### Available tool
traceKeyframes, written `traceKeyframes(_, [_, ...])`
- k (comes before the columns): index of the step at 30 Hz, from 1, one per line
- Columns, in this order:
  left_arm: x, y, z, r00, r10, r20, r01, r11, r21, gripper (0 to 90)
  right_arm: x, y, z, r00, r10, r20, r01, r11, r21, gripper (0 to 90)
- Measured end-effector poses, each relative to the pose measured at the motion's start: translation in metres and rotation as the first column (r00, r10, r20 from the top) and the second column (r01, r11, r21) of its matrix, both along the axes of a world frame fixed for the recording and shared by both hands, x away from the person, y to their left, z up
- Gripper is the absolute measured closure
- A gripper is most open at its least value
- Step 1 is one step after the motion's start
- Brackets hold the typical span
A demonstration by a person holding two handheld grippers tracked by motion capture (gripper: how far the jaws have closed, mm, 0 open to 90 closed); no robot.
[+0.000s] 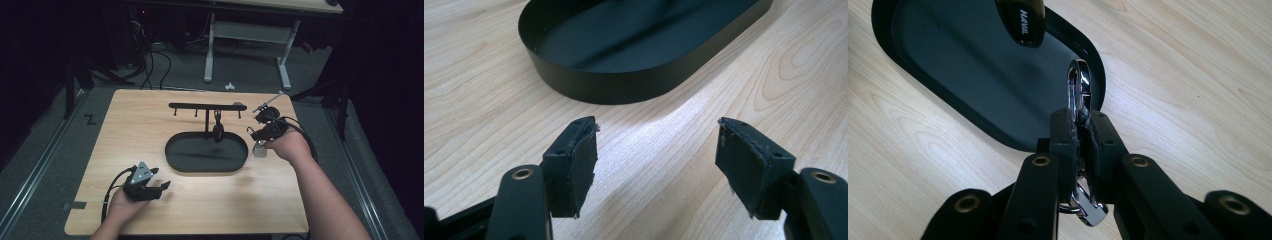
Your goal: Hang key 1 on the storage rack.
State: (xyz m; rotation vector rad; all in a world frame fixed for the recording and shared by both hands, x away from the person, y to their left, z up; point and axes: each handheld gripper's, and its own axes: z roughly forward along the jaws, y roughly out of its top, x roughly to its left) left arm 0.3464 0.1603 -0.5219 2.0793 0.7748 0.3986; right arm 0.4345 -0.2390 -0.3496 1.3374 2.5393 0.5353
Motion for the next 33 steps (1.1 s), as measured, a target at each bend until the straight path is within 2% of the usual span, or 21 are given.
traceKeyframes(8, [-0.001, 0.002, 0.000, 1.0000, 0.001, -0.002, -0.001, 1.0000, 0.003, 33.4, 0.001, 0.010, 0.008, 0.9999, 0.002, 0.012, -0.002, 1.000, 0.004, 83.5])
traceKeyframes(9, [-0.001, 0.002, 0.000, 1.0000, 0.003, -0.001, -0.003, 1.0000, -0.001, 33.4, 0.003, 0.011, 0.009, 0.9995, 0.021, 0.023, -0.021, 1.000, 0.001, 83.5])
traceKeyframes(18, [-0.001, 0.004, 0.000, 1.0000, 0.005, -0.006, -0.005, 1.0000, 0.002, 33.4, 0.008, 0.018, 0.011, 0.9995, 0.025, 0.021, -0.025, 1.000, 0.005, 83.5])
traceKeyframes(23, [-0.001, 0.005, 0.000, 1.0000, 0.008, -0.006, -0.008, 1.0000, 0.001, 33.3, 0.011, 0.027, 0.018, 0.9983, 0.047, 0.033, -0.048, 0.999, 0.010, 83.5])
traceKeyframes(27, [-0.001, 0.005, 0.000, 0.9999, 0.010, -0.006, -0.010, 0.9999, -0.002, 33.4, 0.016, 0.030, 0.023, 0.9980, 0.047, 0.042, -0.048, 0.999, 0.012, 83.5])
traceKeyframes(33, [-0.002, 0.006, 0.000, 0.9999, 0.009, -0.009, -0.009, 1.0000, -0.001, 33.4, 0.025, 0.029, 0.022, 0.9989, 0.032, 0.033, -0.032, 0.999, 0.012, 83.5])
